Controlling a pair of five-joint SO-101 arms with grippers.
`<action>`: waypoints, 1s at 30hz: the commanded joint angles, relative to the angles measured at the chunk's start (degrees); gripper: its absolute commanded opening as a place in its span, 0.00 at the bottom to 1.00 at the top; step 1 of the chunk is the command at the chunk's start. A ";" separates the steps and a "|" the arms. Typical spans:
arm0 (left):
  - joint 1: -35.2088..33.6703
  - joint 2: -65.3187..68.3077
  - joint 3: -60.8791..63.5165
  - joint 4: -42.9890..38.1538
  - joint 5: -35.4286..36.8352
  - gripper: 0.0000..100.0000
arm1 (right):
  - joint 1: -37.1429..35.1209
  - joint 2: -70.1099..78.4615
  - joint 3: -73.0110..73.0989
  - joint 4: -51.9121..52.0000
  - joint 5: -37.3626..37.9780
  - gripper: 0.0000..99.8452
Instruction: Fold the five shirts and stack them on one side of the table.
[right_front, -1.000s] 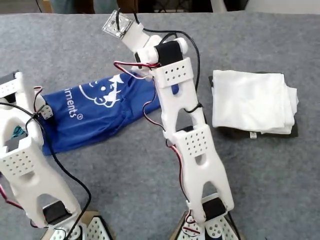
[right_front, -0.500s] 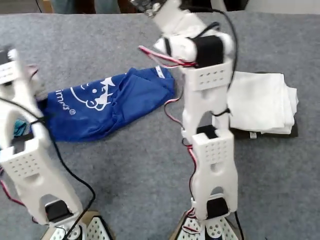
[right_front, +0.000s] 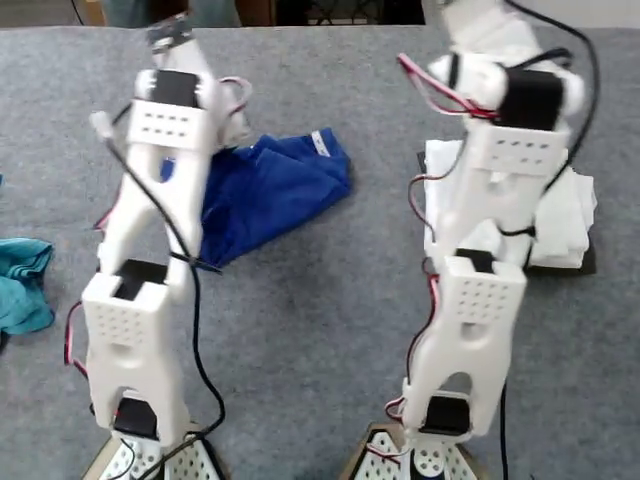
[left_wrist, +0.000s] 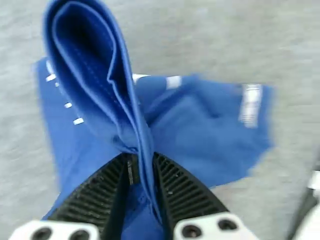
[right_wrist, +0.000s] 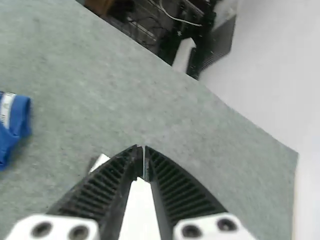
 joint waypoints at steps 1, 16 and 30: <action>4.79 1.32 -3.38 -7.65 1.32 0.03 | 4.04 -4.53 -1.89 -1.41 0.79 0.01; 12.79 9.49 -3.38 -18.99 1.41 0.03 | 4.92 -4.88 -1.45 -1.41 2.20 0.01; 12.00 8.97 -3.56 -20.31 6.42 0.28 | 2.64 0.40 -1.80 -3.16 2.20 0.01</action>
